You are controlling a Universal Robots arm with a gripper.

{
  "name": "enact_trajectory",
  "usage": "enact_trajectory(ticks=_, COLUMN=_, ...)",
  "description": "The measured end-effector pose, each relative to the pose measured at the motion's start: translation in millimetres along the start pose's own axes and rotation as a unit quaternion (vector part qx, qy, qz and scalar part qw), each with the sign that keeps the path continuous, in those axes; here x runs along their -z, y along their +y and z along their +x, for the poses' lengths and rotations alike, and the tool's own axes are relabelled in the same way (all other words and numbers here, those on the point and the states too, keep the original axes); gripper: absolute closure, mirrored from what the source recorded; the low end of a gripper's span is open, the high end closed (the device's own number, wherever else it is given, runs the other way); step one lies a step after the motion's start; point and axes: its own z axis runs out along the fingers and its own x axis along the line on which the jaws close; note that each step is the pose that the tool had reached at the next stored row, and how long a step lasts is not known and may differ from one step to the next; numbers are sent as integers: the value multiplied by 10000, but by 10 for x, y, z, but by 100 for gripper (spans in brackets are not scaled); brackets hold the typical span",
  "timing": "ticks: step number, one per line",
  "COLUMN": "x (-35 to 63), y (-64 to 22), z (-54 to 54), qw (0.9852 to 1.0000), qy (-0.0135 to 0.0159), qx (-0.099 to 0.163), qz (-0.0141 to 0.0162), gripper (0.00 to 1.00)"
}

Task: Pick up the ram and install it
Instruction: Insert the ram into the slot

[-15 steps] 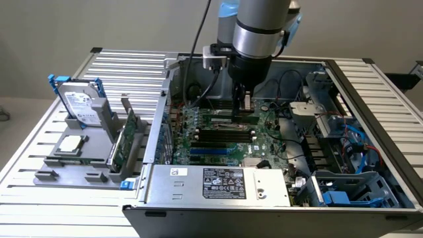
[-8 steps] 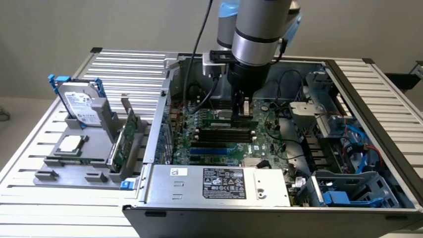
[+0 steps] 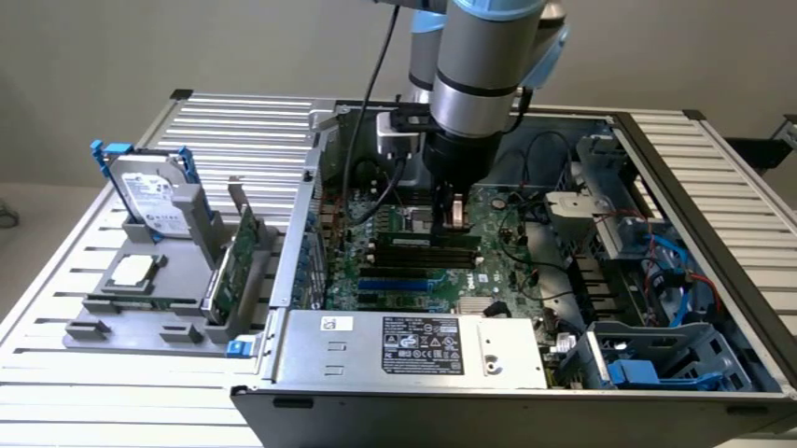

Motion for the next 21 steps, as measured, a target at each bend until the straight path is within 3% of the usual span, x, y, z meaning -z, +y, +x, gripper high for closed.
enact_trajectory(ticks=6, x=-104, y=21, z=-3, qw=10000, qy=0, qx=0, qz=9, gripper=86)
enact_trajectory(ticks=10, x=-115, y=21, z=-3, qw=10000, qy=5, qx=0, qz=40, gripper=86)
enact_trajectory(ticks=21, x=-147, y=20, z=-5, qw=10000, qy=5, qx=51, qz=66, gripper=86)
